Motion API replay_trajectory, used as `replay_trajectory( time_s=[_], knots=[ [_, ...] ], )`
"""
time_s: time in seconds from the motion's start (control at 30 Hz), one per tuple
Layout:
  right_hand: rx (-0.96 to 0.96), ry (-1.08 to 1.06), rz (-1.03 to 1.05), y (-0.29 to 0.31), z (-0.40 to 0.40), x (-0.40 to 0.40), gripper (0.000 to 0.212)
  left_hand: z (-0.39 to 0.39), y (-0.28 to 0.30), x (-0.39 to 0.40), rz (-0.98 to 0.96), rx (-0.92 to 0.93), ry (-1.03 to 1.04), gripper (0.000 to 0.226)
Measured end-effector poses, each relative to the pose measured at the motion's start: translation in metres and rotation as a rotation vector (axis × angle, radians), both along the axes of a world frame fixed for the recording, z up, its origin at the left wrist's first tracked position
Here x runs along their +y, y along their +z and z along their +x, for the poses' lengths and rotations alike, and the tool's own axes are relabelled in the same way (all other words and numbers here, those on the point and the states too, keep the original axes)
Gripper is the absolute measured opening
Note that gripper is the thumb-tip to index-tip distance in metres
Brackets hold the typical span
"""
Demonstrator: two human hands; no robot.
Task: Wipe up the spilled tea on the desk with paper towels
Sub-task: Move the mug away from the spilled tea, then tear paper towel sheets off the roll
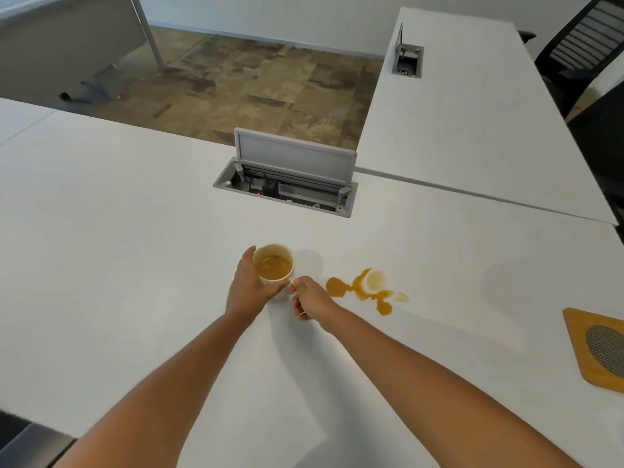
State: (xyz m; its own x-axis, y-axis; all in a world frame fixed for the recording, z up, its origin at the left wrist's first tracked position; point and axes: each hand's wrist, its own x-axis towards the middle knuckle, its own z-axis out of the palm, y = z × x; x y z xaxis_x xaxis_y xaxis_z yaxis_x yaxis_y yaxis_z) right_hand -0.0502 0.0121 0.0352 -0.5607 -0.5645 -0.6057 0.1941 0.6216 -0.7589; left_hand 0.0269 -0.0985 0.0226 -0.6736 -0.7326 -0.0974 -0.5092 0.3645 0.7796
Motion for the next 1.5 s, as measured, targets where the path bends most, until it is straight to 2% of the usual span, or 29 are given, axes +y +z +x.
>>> replay_trajectory(
  time_s=[0.33, 0.43, 0.53, 0.63, 0.73, 0.87, 1.1, 1.23, 1.33, 1.5],
  knots=[
    [0.097, -0.018, 0.023, -0.01, 0.006, -0.001, 0.023, -0.001, -0.002, 0.004, 0.043, 0.008, -0.027, 0.095],
    [0.125, -0.061, -0.004, -0.011, 0.007, 0.0, 0.02, -0.002, -0.003, 0.006, 0.061, 0.015, -0.032, 0.099],
    [0.151, -0.162, -0.023, -0.012, 0.003, 0.01, 0.022, -0.001, 0.001, 0.015, -0.068, 0.029, -0.015, 0.097],
    [0.178, -0.217, -0.022, -0.014, -0.005, 0.029, 0.026, -0.001, 0.01, 0.035, -0.288, 0.127, -0.018, 0.076],
    [0.185, -0.27, -0.022, -0.015, -0.014, 0.053, 0.025, -0.011, 0.016, 0.064, -0.411, 0.214, -0.15, 0.061],
    [0.184, -0.388, -0.021, -0.008, -0.023, 0.082, 0.025, -0.027, 0.014, 0.102, -0.442, 0.237, -0.348, 0.053],
    [0.202, -0.557, -0.088, 0.014, -0.034, 0.126, 0.025, -0.051, 0.006, 0.145, -0.327, 0.001, -0.575, 0.047],
    [0.244, -0.627, -0.111, 0.022, -0.041, 0.16, 0.021, -0.066, 0.016, 0.173, -0.243, -0.003, -0.683, 0.047],
    [0.293, -0.7, -0.119, 0.029, -0.047, 0.188, 0.015, -0.079, 0.028, 0.195, -0.298, 0.005, -0.769, 0.048],
    [0.309, -0.839, -0.143, 0.044, -0.046, 0.229, 0.018, -0.098, 0.047, 0.236, -0.496, 0.003, -1.021, 0.052]
  ],
)
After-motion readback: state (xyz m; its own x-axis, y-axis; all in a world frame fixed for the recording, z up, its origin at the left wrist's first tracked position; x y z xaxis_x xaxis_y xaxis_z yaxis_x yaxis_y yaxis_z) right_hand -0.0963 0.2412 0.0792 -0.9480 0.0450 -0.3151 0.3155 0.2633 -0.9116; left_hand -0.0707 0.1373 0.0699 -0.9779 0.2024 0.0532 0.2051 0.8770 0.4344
